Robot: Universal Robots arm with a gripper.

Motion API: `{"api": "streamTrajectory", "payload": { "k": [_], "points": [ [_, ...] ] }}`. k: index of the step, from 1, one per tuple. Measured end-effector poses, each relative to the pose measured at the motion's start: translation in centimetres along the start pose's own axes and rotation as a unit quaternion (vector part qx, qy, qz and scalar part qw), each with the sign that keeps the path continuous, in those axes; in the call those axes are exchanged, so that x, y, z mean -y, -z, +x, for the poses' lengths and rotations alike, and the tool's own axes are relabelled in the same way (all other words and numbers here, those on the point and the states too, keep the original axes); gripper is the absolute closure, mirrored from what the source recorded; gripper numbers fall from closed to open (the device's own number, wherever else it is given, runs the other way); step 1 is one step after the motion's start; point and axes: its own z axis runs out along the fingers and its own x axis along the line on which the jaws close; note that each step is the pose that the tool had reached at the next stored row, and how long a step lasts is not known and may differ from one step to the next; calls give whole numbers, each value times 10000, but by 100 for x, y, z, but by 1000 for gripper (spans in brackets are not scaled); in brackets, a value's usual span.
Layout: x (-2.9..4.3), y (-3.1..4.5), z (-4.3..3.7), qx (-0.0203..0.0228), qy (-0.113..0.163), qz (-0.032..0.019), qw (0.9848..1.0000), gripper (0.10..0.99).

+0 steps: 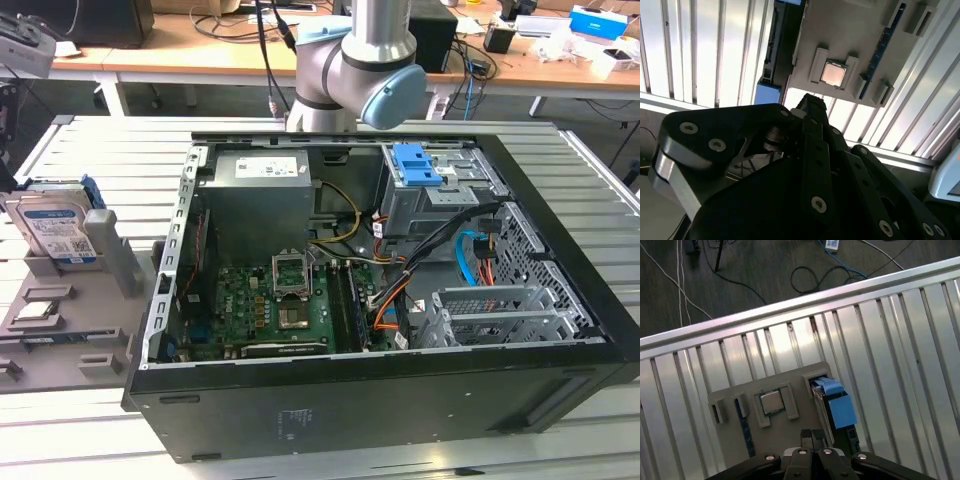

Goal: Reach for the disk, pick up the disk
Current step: 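Pick up the disk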

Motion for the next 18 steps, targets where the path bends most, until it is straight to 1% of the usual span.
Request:
{"api": "streamTrajectory", "payload": {
  "k": [3,5,9,10,13,18],
  "points": [
    [0,0,0,-7,186,0,9998,980],
    [0,0,0,-13,337,0,9994,980],
    [0,0,0,-24,645,0,9979,980],
    [0,0,0,-28,740,0,9973,980],
    [0,0,0,-32,832,1,9965,980],
    [0,0,0,-32,841,0,9965,980]
  ]
}}
